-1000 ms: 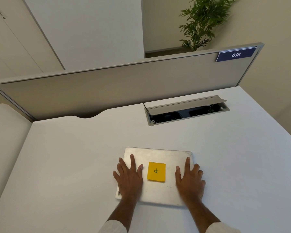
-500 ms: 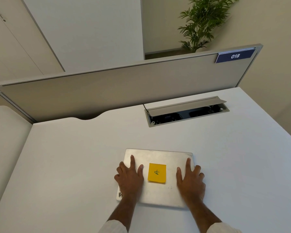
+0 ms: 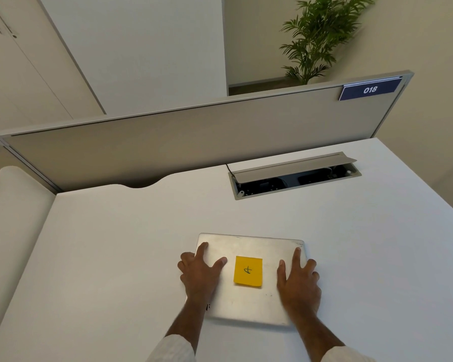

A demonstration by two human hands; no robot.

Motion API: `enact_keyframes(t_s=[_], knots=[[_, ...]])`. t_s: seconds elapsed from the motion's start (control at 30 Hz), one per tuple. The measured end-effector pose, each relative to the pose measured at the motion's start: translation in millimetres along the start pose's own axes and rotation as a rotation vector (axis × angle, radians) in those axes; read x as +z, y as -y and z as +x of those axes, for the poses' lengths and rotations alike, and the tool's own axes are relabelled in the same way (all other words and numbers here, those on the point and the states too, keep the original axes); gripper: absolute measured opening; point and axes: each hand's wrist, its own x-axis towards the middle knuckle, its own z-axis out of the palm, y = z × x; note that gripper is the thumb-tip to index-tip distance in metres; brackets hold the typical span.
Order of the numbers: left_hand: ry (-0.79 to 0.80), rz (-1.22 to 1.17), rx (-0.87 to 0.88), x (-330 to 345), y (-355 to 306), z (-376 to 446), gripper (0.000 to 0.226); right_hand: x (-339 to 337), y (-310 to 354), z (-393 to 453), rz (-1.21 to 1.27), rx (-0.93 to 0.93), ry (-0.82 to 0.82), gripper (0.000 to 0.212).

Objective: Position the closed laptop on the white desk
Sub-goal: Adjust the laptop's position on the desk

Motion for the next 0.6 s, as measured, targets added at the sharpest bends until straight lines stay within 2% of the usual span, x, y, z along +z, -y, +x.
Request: enact_keyframes(t_s=[0.23,0.6], knots=[[0.061,-0.165,0.014,-8,6,2,0.091,-1,-3,-1,0.055,-0.010,-0.019,0.059],[0.095,-0.198,0.020,-15,8,-1,0.091,1,-3,-3,0.096,-0.029,-0.041,0.056]])
